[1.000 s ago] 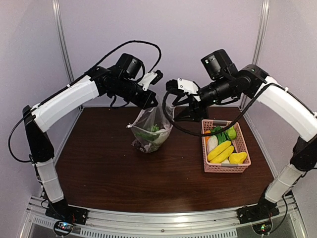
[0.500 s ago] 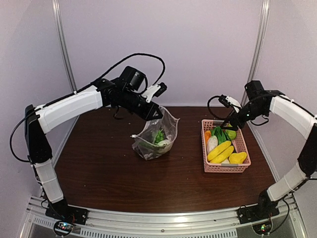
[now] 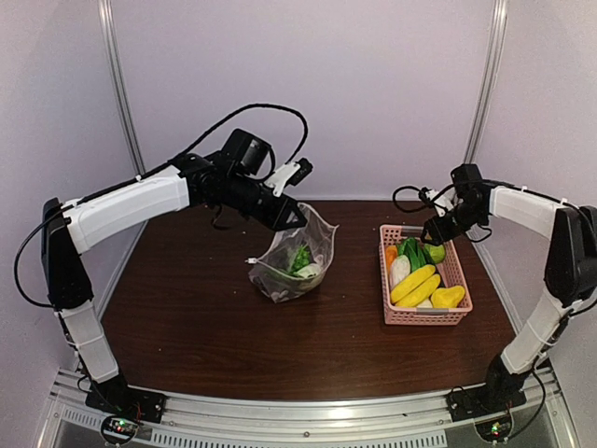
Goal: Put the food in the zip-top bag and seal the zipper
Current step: Pick up the fake fruit from the bin.
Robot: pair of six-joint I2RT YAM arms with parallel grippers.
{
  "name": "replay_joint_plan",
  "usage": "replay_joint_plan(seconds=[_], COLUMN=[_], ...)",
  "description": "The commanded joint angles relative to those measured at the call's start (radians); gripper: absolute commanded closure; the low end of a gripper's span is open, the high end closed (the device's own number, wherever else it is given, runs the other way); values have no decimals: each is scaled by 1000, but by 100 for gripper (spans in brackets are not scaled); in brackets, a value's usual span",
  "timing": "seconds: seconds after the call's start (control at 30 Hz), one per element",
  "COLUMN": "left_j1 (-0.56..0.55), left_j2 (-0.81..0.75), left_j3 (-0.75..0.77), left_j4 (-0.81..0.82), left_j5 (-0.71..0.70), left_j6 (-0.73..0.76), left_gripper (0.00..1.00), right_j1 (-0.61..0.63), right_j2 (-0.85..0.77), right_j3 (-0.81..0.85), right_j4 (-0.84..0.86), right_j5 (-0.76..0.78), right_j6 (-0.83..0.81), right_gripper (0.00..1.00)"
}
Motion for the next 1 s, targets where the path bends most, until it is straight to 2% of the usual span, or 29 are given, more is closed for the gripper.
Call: replay_joint_plan(seconds=[0.0,0.23,0.7,0.97], left_j1=[3,17,35,39], left_j2=[-44,-54,-51,-50], left_j3=[-14,-24,-26,-29], left_j4=[47,52,63,63], left_j5=[26,41,81,84], left_j6=[-12,-16,-34,-34], left_gripper=[100,100,100,100], right_j1=[-3,-8,-18,-41], right_j2=[94,172,202,302], right_j3=[69,124,133,190], right_j4=[50,73,77,74], right_j5=[142,206,287,241], right_j6=[63,79,110,117], right_gripper=[48,50,54,62])
